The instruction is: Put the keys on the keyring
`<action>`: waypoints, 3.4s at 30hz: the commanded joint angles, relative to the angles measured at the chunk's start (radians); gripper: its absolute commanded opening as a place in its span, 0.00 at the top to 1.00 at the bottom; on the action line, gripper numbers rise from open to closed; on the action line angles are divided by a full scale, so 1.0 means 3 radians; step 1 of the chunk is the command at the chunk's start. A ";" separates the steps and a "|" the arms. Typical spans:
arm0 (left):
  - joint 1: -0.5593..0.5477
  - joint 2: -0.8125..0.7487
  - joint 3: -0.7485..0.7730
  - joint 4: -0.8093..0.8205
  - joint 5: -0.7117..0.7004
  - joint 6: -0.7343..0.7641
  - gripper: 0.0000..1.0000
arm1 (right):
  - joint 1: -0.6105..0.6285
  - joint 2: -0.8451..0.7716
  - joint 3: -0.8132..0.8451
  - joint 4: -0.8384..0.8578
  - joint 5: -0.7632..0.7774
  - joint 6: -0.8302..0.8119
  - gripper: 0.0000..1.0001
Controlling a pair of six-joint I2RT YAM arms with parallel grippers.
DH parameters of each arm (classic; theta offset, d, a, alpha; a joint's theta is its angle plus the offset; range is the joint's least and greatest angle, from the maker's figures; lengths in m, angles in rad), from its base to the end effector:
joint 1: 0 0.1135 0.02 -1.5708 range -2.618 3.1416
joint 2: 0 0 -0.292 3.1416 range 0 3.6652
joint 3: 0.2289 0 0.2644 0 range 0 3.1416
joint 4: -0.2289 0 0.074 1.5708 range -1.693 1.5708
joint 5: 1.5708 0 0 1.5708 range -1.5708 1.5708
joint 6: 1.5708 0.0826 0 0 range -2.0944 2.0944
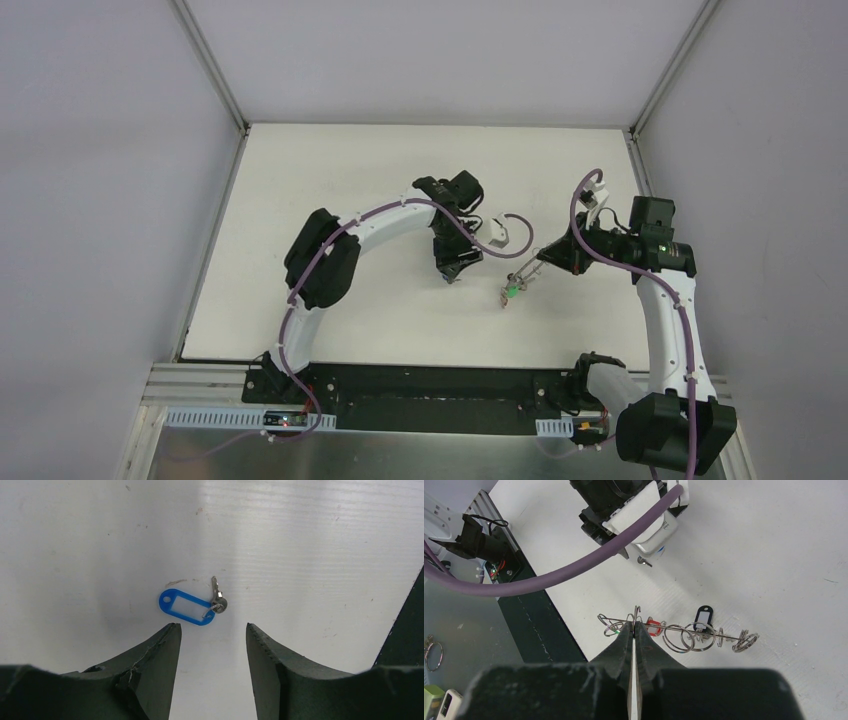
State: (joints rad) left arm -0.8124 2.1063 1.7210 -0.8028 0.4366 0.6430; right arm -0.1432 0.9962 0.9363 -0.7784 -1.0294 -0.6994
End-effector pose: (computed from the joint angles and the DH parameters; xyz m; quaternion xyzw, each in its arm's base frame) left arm 0.3087 -0.3767 0.1854 0.6683 0.6883 -0.2276 0.1670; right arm 0.2079 0.0415 0.3164 -0.3926 0.7331 0.2920 0.4724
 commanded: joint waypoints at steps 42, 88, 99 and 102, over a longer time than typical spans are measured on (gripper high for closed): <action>-0.0134 0.0229 -0.0005 -0.0201 -0.0037 0.0250 0.75 | -0.0034 -0.0012 -0.0058 0.0087 -0.0185 -0.0003 1.00; -0.0089 0.0156 -0.0007 -0.0428 0.0561 0.0198 0.81 | -0.0039 0.0008 -0.0063 0.0094 -0.0176 0.0007 1.00; -0.0087 0.0230 0.0031 -0.0561 0.0730 0.0260 0.82 | -0.0039 0.0023 -0.0068 0.0099 -0.0160 0.0015 1.00; -0.0089 0.0253 0.0026 -0.0532 0.0714 0.0239 0.82 | -0.0042 0.0021 -0.0068 0.0105 -0.0163 0.0018 1.00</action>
State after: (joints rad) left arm -0.8368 2.1609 1.6989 -0.9306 0.6094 0.6926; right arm -0.1471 1.0054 0.9192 -0.7738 -1.0302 -0.6922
